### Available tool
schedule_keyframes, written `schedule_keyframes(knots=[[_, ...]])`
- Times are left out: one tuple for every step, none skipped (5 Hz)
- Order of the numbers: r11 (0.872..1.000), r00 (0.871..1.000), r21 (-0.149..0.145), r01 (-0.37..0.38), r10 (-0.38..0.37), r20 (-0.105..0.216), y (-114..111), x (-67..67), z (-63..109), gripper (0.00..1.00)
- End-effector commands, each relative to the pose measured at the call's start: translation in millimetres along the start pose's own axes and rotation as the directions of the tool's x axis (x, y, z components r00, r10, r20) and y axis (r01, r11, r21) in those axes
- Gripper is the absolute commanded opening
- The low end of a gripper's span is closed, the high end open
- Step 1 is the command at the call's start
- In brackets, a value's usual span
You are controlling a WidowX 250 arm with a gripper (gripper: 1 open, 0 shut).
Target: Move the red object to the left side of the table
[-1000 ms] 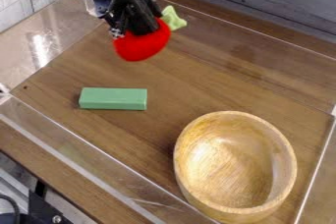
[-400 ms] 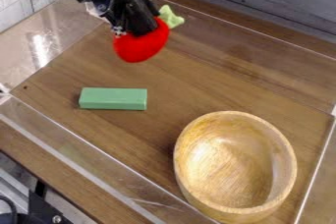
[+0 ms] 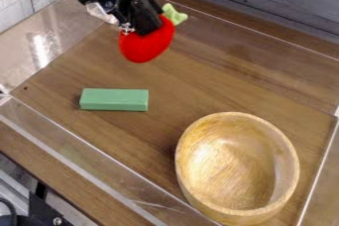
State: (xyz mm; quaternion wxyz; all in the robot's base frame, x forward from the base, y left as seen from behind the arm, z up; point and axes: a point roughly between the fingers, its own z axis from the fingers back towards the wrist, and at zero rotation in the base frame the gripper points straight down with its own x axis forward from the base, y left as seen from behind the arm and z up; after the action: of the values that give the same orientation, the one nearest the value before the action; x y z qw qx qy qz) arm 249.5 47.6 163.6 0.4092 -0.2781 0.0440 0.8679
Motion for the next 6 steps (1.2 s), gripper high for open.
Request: schedule_keyframes(knots=[[0.999, 0.999, -0.031, -0.033, 0.033, 0.011, -12.2, 14.8, 7.9, 0.00], [0.997, 0.997, -0.039, -0.066, 0.067, 0.028, -19.5, 34.7, 10.6, 0.00], [0.995, 0.995, -0.041, -0.089, 0.091, 0.046, -26.8, 55.6, 11.4, 0.00], [0.994, 0.993, -0.033, -0.105, 0.107, 0.047, -23.0, 61.4, 14.7, 0.00], [0.993, 0.992, -0.020, -0.120, 0.120, 0.041, -16.6, 61.0, 18.5, 0.00], [0.991, 0.990, -0.007, -0.133, 0.133, 0.036, -10.3, 60.1, 21.3, 0.00]])
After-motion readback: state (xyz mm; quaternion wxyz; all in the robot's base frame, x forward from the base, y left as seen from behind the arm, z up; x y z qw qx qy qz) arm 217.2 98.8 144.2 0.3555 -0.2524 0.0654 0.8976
